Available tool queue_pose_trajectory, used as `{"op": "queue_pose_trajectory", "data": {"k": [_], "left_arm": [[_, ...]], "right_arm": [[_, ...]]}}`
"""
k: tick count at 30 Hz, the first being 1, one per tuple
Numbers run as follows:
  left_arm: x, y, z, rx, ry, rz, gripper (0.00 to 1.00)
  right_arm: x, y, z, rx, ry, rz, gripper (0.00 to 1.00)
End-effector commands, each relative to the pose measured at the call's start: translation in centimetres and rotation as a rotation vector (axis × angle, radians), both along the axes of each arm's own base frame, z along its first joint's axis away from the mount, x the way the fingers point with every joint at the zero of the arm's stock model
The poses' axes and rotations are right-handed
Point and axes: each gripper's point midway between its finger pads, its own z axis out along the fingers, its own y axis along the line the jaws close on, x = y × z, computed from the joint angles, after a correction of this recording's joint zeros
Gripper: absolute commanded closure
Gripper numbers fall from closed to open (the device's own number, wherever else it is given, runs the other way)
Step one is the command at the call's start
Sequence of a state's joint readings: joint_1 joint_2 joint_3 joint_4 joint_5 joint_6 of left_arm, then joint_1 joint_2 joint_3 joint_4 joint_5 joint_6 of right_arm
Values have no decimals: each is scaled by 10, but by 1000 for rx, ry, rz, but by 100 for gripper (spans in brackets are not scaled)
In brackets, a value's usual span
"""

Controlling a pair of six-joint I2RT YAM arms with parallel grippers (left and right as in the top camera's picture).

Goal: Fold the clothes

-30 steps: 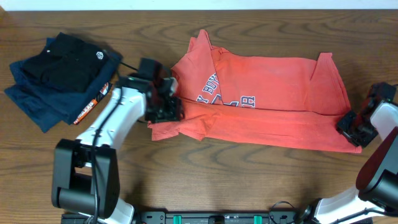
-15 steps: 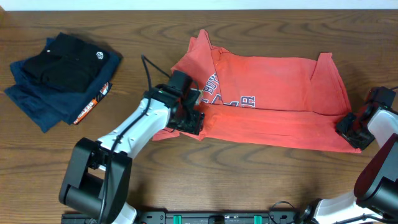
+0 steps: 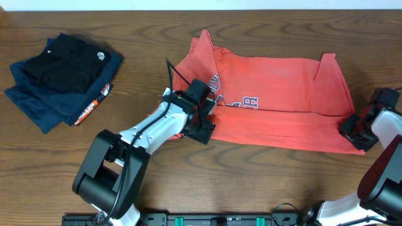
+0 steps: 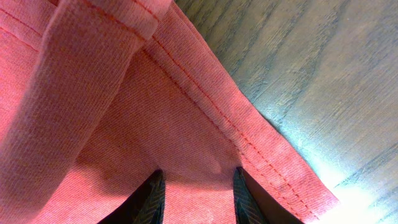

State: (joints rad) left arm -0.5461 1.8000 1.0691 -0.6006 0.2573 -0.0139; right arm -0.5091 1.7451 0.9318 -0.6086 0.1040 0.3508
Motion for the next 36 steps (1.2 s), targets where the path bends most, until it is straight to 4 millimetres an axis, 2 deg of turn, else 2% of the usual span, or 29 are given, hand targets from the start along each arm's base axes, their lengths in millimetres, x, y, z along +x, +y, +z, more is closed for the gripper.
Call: {"op": "queue_pose_trajectory", "data": {"k": [1, 4, 5, 11, 19, 28, 36], "left_arm": [[-1, 4, -7, 52, -21, -43, 39], [-3, 2, -7, 55, -23, -58, 48], [-4, 1, -7, 54, -23, -61, 47], [-9, -4, -7, 57, -18, -82, 67], [-23, 3, -9, 91, 36, -89, 68], [-23, 4, -12, 87, 30, -89, 70], [-27, -1, -11, 68, 40, -99, 79]], "right_arm": [[-34, 18, -32, 73, 126, 4, 65], [-34, 18, -32, 73, 126, 4, 65], [-34, 18, -32, 73, 126, 4, 65], [-34, 18, -32, 73, 126, 4, 65], [-34, 17, -31, 70, 127, 4, 65], [-34, 17, -31, 70, 127, 4, 65], [-34, 17, -31, 70, 128, 4, 65]]}}
